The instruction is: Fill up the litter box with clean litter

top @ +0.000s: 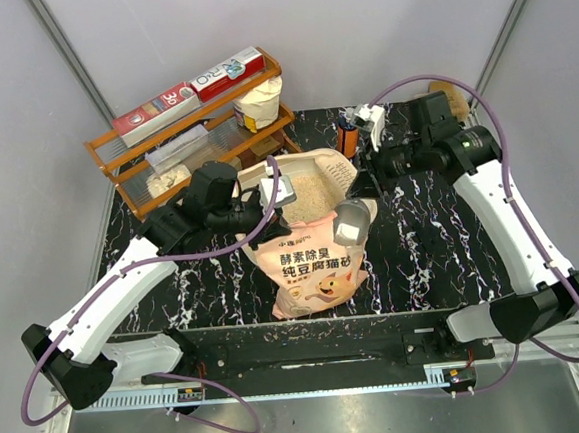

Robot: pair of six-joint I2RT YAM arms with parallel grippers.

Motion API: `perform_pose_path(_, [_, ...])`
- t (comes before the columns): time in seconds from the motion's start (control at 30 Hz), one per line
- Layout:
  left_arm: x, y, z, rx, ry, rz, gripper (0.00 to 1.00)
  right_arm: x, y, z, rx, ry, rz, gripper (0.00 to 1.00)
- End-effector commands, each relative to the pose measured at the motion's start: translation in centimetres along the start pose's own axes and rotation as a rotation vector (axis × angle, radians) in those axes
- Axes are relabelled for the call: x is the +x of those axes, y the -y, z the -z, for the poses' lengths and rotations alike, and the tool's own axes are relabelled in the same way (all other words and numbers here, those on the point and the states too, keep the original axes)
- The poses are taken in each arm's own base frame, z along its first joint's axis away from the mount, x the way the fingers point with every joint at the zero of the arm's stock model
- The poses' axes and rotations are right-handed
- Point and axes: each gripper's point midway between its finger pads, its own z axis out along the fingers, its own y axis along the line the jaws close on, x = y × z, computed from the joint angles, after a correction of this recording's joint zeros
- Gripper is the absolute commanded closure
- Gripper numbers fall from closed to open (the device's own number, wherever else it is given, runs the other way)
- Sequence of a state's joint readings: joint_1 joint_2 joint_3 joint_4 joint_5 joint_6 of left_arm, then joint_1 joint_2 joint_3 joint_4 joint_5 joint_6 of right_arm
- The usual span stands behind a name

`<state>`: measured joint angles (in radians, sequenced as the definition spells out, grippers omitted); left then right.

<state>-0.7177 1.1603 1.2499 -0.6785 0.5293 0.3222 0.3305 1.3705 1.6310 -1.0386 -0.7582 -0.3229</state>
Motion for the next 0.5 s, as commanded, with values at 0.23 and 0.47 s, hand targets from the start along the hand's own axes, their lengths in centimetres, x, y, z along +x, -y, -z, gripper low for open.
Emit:
perform_pose_path(0.23, [-9.7,0.1,1.1,0.024,0.287,0.023,1.0,3.7,-1.8,-3.0,0.122,-0.045,-0.372,1.0])
perform_pose_path(0.47, [-10.5,1.5,0.5,0.081,0.295,0.061,1.0,2.1,2.6,-1.5,0.389,0.08,-0.321,1.0])
